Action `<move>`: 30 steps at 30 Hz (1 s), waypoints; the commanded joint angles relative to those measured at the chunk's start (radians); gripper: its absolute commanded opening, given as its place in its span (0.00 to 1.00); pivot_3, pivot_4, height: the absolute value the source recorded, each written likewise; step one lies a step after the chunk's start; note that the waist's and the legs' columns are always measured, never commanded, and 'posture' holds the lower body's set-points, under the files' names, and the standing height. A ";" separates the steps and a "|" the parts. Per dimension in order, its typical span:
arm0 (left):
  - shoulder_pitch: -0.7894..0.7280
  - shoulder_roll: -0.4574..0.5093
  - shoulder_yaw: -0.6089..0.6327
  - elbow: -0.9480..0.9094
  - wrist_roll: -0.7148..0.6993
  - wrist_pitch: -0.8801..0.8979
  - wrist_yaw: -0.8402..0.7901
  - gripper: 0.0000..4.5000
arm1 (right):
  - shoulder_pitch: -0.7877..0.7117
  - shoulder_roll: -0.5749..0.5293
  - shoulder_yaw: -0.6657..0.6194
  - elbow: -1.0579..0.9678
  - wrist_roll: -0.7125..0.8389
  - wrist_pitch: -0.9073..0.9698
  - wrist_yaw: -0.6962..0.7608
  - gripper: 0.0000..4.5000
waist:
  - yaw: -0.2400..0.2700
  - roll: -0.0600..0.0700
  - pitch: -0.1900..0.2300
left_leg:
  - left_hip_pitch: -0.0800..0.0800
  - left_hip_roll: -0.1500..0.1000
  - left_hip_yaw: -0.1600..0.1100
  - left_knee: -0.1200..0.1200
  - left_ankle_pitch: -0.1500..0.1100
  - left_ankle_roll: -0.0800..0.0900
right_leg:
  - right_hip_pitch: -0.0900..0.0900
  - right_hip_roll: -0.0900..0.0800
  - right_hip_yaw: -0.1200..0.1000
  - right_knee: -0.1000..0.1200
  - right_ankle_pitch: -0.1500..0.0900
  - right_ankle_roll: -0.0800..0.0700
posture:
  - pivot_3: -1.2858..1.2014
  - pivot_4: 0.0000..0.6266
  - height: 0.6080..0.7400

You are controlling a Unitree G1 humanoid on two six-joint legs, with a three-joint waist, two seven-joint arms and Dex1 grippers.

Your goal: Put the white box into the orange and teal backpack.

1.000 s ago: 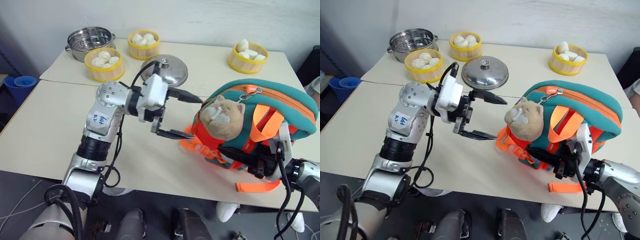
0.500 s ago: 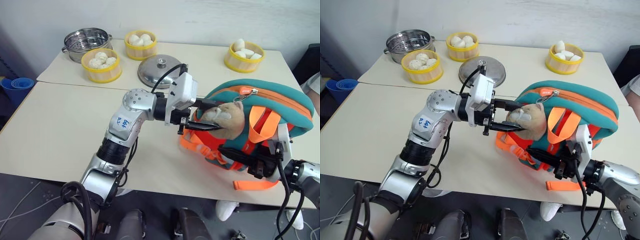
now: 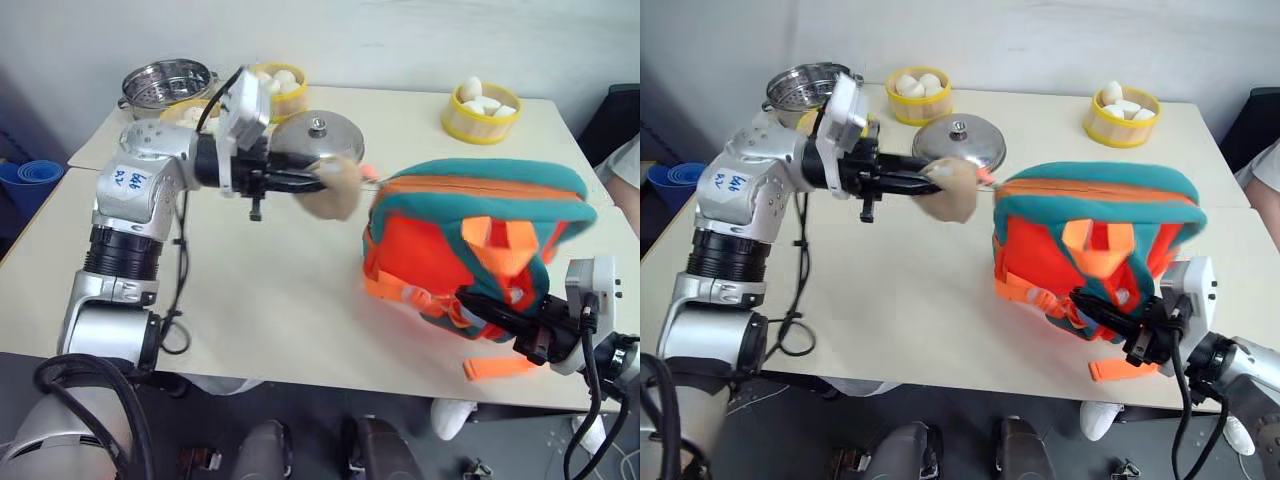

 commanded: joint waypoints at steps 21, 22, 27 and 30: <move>0.268 -0.263 0.024 -0.100 0.082 -0.270 0.166 0.38 | -0.052 0.107 0.068 0.021 -0.041 -0.109 -0.113 0.07 | 0.003 -0.001 0.000 | -0.002 0.000 0.000 0.003 -0.003 0.004 | 0.000 -0.002 0.000 0.000 0.001 0.001 | 0.52 0.24 1.00; 0.293 -0.232 0.032 -0.147 0.070 -0.253 0.145 0.43 | -0.054 0.089 0.091 0.024 -0.098 -0.136 -0.083 0.15 | -0.002 -0.001 0.000 | -0.001 0.000 0.000 0.003 -0.003 0.004 | 0.000 -0.001 0.000 0.000 0.001 0.001 | 0.52 0.24 1.00; 0.402 -0.105 0.063 -0.331 0.007 -0.139 0.086 0.76 | -0.010 0.022 0.107 0.019 -0.198 -0.198 0.045 0.48 | -0.002 0.000 0.000 | 0.000 0.000 0.000 0.000 -0.001 -0.001 | -0.001 -0.001 0.000 0.000 0.000 0.000 | 0.52 0.24 1.00; 0.551 0.030 0.135 -0.435 -0.046 -0.110 0.018 0.97 | 0.065 -0.024 0.028 0.047 -0.284 -0.312 0.174 0.71 | -0.006 0.001 0.000 | 0.000 0.000 0.000 -0.001 -0.001 -0.001 | -0.001 -0.001 0.000 0.000 0.000 0.000 | 0.52 0.24 1.00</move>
